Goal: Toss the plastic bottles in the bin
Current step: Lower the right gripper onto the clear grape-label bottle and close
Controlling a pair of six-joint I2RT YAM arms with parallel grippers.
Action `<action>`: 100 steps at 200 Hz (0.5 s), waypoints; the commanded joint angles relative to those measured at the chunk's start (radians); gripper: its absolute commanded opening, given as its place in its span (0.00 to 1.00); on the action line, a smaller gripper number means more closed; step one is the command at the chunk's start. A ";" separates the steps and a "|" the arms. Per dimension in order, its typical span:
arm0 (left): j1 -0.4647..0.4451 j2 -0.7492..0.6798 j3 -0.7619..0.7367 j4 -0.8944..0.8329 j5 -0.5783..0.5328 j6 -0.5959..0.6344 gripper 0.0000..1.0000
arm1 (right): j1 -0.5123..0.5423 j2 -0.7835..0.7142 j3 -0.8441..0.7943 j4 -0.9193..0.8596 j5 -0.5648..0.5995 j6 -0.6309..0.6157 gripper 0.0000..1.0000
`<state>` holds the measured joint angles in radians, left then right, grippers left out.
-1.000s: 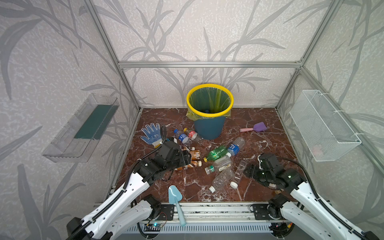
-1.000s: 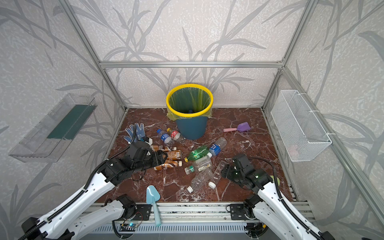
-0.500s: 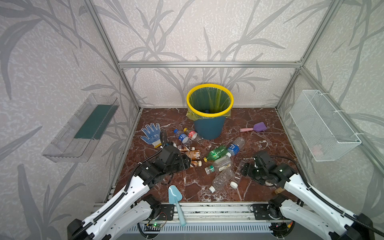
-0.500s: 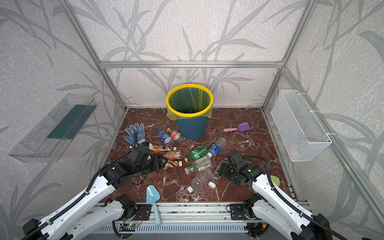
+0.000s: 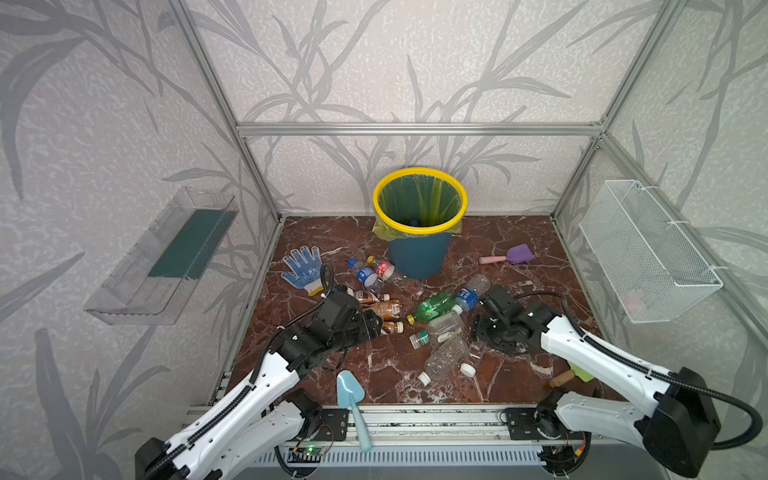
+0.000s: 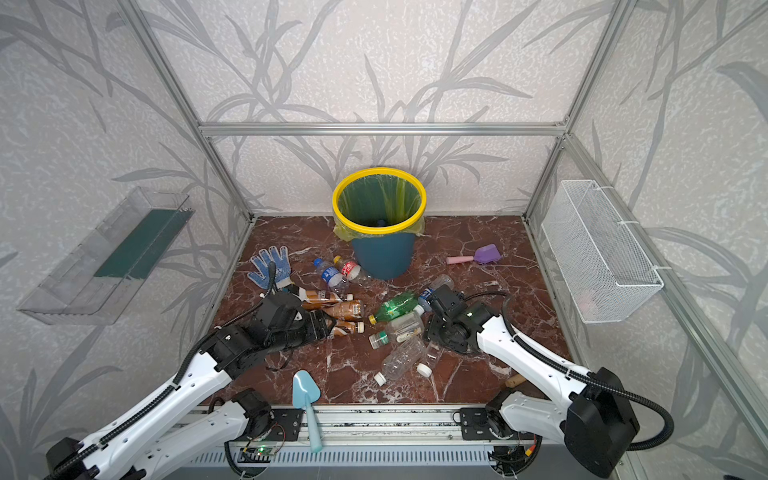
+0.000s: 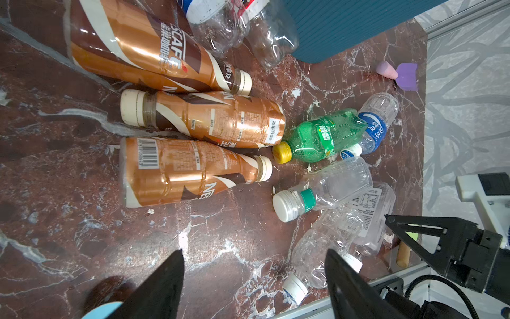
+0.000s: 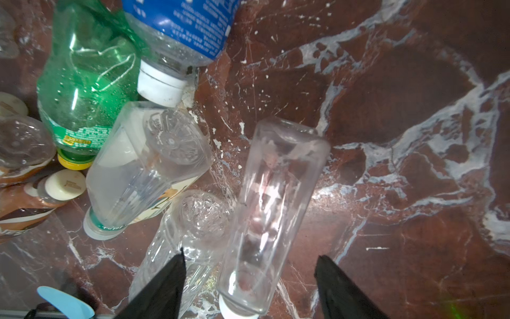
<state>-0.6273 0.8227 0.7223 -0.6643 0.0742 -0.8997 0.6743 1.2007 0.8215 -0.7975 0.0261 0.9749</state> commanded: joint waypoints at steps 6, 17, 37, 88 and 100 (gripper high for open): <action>-0.002 -0.021 -0.016 -0.003 -0.004 -0.011 0.79 | 0.029 0.048 0.049 -0.066 0.079 -0.014 0.72; -0.002 -0.022 -0.018 -0.002 -0.003 -0.013 0.79 | 0.030 0.067 0.049 -0.065 0.082 -0.014 0.72; -0.002 -0.024 -0.020 -0.004 -0.003 -0.012 0.79 | 0.030 0.089 0.038 -0.055 0.088 -0.015 0.70; -0.002 -0.018 -0.014 -0.004 -0.006 -0.006 0.79 | 0.029 0.127 0.013 -0.030 0.085 -0.011 0.65; -0.002 -0.017 -0.014 -0.005 -0.007 -0.004 0.79 | 0.030 0.133 0.011 -0.029 0.084 -0.018 0.63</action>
<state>-0.6273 0.8101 0.7151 -0.6647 0.0761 -0.9012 0.6994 1.3193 0.8482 -0.8143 0.0895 0.9684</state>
